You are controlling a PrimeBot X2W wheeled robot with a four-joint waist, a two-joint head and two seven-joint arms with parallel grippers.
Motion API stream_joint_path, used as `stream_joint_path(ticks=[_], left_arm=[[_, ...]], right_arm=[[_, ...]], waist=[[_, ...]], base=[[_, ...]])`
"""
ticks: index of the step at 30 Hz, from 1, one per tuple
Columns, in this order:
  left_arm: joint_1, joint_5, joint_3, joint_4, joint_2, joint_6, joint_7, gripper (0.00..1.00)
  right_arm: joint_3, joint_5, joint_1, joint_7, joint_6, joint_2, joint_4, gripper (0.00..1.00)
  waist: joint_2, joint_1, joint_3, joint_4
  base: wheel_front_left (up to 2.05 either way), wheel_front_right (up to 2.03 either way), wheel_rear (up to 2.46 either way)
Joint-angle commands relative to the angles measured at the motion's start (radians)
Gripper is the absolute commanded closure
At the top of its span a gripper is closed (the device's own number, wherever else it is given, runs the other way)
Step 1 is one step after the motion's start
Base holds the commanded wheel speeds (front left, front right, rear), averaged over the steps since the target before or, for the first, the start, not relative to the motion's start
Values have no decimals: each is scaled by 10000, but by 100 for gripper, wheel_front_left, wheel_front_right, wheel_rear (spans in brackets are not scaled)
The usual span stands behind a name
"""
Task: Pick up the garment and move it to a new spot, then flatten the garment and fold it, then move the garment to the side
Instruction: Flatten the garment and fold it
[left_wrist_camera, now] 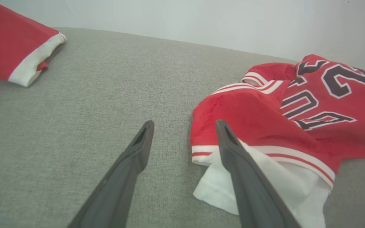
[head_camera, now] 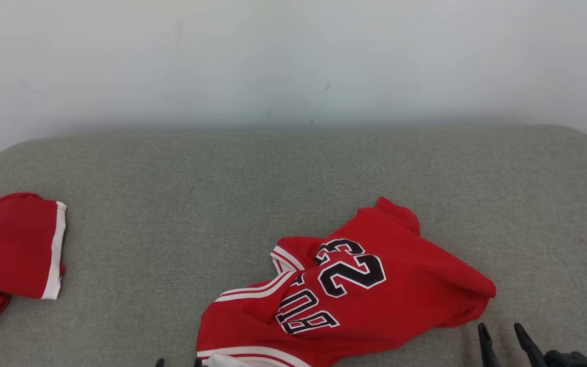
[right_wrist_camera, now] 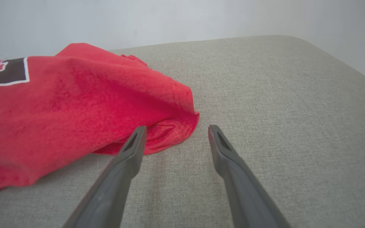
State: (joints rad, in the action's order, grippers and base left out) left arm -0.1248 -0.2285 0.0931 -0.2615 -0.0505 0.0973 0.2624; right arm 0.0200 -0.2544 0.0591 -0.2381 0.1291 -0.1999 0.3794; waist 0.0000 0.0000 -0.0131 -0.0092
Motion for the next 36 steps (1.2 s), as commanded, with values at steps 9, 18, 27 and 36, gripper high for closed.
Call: stream_joint_path(ticks=[9, 18, 27, 36], left_arm=[[-7, 94, 800, -868, -1, 244, 29, 0], [297, 279, 1319, -1540, -3, 340, 29, 0], [640, 94, 1764, -2201, -4, 326, 29, 0], [1163, -482, 2346, -3110, -39, 329, 27, 100]], right_arm=[[-87, 100, -715, -185, 34, 161, 1162, 0], [-133, -177, -1808, -264, 34, 142, 2767, 0], [-157, -263, -2570, -280, 34, 292, 4000, 1], [-120, -423, -2947, -261, 34, 408, 4695, 100]], waist=[[0, 0, -230, -62], [0, 0, -334, 71], [0, 0, -397, 174], [0, 0, -350, 193]], base=[[0, 0, 0], [0, 0, 0], [0, 0, 0], [0, 0, 0]])
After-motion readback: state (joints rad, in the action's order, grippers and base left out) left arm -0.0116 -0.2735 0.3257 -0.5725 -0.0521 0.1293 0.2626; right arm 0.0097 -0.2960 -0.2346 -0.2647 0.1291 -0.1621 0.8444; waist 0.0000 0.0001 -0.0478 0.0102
